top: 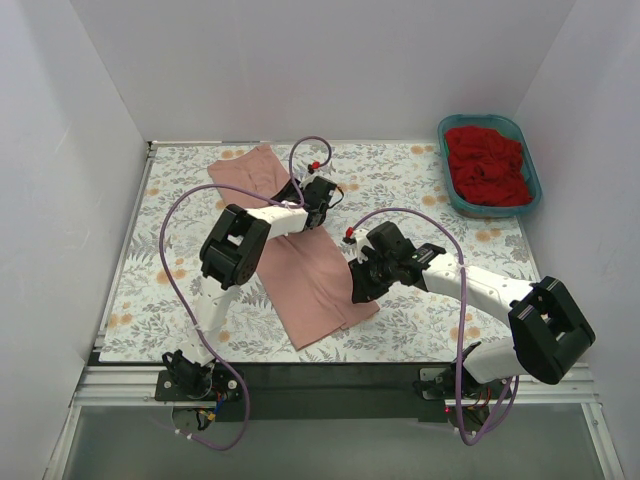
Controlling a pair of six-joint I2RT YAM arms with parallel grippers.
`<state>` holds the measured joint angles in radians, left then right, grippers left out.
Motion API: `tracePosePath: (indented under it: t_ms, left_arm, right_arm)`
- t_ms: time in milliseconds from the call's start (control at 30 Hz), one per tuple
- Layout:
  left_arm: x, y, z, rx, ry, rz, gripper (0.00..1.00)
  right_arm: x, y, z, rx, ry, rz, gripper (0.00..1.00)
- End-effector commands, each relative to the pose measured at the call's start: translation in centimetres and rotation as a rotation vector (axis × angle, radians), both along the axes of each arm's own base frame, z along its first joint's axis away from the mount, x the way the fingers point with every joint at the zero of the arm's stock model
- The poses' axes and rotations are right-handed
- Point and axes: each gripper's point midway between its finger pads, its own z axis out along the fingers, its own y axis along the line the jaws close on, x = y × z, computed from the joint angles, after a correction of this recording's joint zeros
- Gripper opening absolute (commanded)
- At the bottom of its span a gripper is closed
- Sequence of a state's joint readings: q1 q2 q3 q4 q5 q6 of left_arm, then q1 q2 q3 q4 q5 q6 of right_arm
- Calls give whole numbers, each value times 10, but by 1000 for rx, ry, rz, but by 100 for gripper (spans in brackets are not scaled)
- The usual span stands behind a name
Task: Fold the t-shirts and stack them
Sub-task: Fold the tshirt
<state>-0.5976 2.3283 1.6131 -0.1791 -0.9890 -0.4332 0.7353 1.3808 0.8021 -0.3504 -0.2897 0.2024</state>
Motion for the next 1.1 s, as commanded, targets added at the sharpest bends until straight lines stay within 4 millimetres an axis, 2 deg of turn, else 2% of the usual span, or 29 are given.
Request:
tracePosePath:
  t_ms: [0,167,200,300,567,633,833,1033,1067]
  left_arm:
    - [4,1,18,-1,-41,14,33]
    - [14,-6,34,-34,-80,12,23]
    - [15,-7,35,-35,-82,10,13]
    - [17,-9,37,-38,-89,11,3]
    - [26,-17,37,-66,-92,5,2]
    - [28,-19,34,-71,-87,3,2]
    - [26,-21,9,-85,-41,2,13]
    - [27,-29,-1,-137,-23,12,31]
    - [31,-34,4,-164,-30,8,34]
  right_arm:
    - [-1,-1,-2,-6,-8,14,25]
    - [-2,-1,-4,-11,-2,15,24]
    - [-2,-1,-4,-11,-2,15,24]
    - [-1,-1,-3,-9,-7,14,25]
    - [-2,-3,-6,-19,-2,9,24]
    - [-1,-3,-5,-17,-5,9,24]
    - [-2,-4,-8,-22,-2,12,24]
    - [-2,-4,-6,-20,-6,9,25]
    - [-2,-4,-5,-17,-10,9,25]
